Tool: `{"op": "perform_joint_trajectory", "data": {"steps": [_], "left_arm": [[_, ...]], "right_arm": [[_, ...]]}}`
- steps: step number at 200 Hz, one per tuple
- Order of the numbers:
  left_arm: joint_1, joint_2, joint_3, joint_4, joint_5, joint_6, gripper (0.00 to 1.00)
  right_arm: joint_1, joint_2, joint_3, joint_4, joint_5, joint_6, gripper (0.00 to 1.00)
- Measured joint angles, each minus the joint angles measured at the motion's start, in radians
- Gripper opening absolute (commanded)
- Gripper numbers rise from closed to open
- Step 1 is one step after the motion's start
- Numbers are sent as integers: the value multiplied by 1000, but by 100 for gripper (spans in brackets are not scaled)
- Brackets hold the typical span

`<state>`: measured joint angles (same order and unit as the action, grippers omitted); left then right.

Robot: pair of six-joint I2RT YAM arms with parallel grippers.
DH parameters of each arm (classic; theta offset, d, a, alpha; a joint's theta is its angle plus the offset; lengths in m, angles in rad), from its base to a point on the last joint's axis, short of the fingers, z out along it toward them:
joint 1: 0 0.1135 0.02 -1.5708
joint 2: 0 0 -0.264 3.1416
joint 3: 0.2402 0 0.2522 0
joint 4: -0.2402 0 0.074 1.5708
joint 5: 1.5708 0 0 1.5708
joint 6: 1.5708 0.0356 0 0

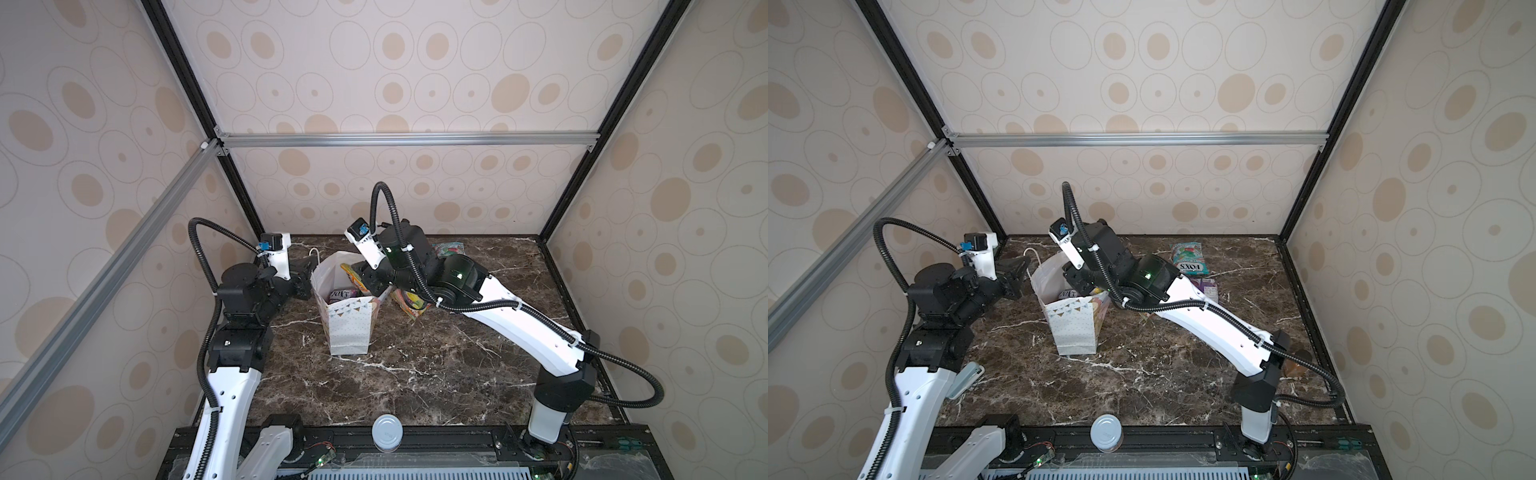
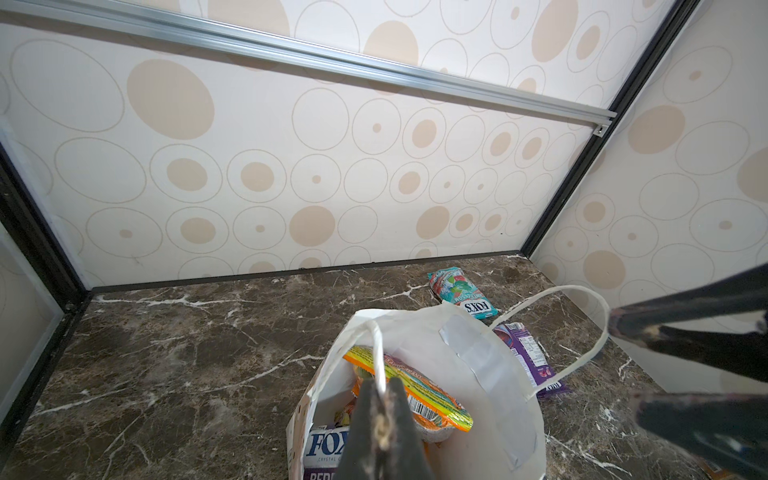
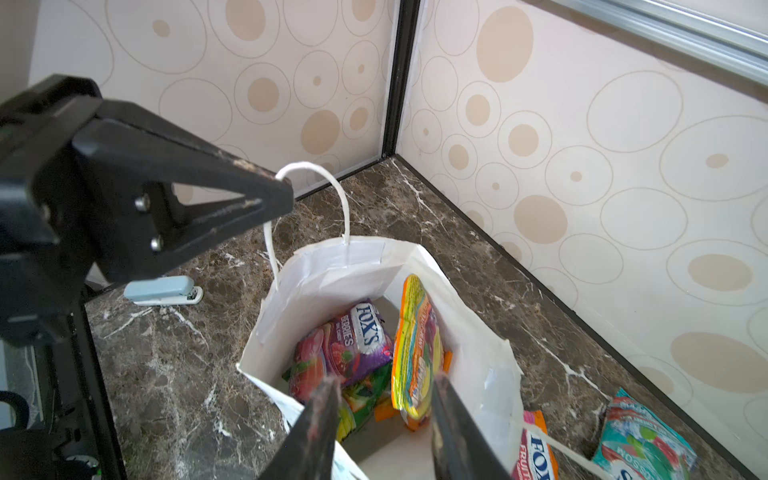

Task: Place the snacks into the paper bag
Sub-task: 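Lower the rainbow-striped packet into the bag and open the right gripper, then lift the right gripper out of the bag and swing it nearer the robot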

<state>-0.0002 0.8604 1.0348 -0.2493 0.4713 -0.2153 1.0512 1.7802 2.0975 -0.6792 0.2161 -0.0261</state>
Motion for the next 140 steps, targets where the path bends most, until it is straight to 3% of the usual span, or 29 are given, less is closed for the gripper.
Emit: {"op": "perform_joint_trajectory", "data": {"steps": [81,140], "left_arm": [[0,-8,-1,0,-20,0,0],[3,-9,-16,13,-56,-1,0]], "right_arm": [[-12,-328,-372,134,90,35,39],[-141,-625,-735,198,110,159,39]]}}
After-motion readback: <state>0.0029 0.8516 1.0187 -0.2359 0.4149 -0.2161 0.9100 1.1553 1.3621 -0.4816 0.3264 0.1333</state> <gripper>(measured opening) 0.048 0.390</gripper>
